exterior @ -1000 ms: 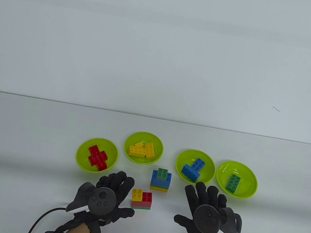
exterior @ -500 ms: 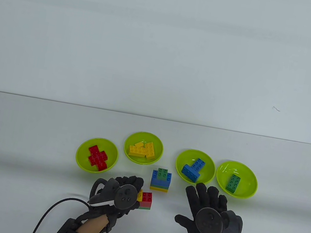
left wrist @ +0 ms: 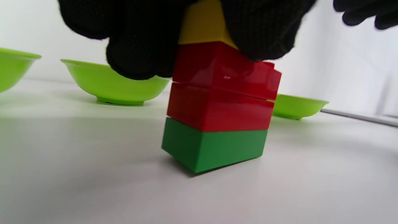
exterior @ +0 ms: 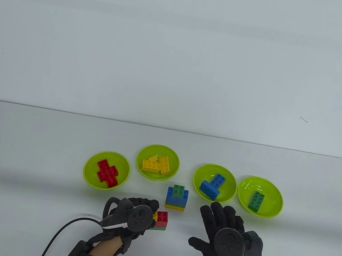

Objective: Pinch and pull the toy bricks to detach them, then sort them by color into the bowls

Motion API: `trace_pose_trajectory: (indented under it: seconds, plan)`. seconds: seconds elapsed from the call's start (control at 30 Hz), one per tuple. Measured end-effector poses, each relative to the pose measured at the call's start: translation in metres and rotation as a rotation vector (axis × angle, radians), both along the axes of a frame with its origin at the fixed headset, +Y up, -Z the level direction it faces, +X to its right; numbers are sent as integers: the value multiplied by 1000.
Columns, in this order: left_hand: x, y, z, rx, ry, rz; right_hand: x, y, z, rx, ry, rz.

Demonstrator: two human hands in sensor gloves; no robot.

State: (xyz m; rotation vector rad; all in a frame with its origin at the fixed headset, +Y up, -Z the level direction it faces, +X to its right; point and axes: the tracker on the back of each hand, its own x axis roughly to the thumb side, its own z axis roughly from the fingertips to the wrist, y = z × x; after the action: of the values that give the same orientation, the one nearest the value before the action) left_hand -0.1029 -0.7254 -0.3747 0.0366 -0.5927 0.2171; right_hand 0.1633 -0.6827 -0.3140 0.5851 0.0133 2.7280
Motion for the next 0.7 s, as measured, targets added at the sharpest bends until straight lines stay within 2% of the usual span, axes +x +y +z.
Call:
trace_pose_trajectory:
  seconds: [0.13,0.2,0.33,0.47,0.7]
  plan:
    - [5,31,17,50,-89,92,-2,-5,-4,-55,50,-91]
    - [9,54,31,101,-135,154,-4,-8,-6,-78,90,-182]
    - [14,82,49,146,-208,236,-6,-10,-7,-89,145,-342]
    - [19,93,63,153,-267,272,-8,-12,-6,-111,196,-528]
    - [27,94,75,170,-316,259,-10,-22,-1,-187,249,-677]
